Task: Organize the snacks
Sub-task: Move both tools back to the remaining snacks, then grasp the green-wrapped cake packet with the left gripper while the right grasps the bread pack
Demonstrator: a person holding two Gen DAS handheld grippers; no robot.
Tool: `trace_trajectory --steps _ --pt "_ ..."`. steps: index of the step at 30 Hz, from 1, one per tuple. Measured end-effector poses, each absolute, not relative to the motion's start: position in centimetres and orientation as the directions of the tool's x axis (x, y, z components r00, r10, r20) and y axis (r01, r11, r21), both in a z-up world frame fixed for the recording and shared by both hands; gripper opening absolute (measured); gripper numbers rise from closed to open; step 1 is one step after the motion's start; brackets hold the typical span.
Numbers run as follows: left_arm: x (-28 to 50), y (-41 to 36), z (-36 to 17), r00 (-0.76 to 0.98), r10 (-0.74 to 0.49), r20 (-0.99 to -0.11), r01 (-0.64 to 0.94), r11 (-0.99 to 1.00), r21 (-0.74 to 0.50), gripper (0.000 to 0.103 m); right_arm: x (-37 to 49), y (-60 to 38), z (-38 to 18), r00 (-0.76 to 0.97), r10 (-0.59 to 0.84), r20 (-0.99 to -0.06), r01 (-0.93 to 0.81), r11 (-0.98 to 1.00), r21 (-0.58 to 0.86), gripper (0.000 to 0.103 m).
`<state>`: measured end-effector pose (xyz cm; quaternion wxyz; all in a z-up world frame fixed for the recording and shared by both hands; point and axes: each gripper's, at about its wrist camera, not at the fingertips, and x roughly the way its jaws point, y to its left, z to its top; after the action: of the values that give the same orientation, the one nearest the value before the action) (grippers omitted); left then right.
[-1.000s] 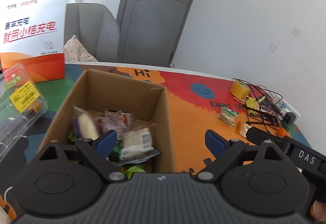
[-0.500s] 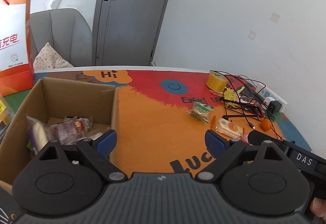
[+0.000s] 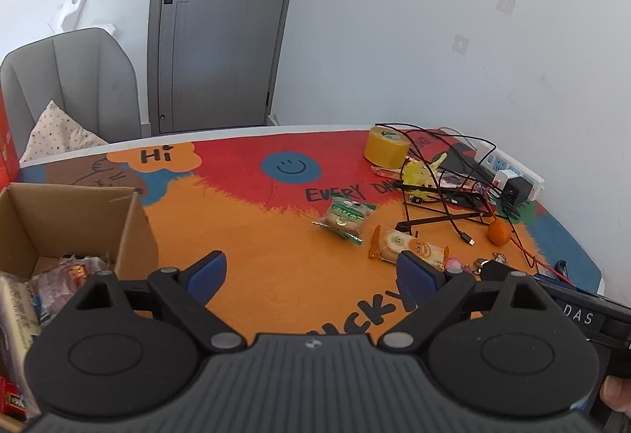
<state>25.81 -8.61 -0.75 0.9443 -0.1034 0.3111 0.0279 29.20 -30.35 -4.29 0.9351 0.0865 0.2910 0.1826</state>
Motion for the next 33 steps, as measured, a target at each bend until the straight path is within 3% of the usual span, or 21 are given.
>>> trace_trajectory --steps 10,24,33 --pt "29.0 -9.9 -1.6 0.795 -0.014 -0.607 -0.116 0.978 -0.176 0.092 32.0 -30.5 -4.6 0.765 0.375 -0.524 -0.302 0.927 0.222 0.100" --pt "34.3 -10.3 -4.1 0.768 0.031 -0.640 -0.162 0.976 -0.147 0.089 37.8 -29.4 -5.9 0.719 0.415 -0.557 -0.342 0.910 0.236 0.079" --pt "36.5 -9.7 -6.2 0.747 0.048 -0.663 -0.191 0.971 -0.145 0.086 40.3 -27.9 -8.1 0.687 0.419 -0.593 -0.347 0.907 0.238 0.075"
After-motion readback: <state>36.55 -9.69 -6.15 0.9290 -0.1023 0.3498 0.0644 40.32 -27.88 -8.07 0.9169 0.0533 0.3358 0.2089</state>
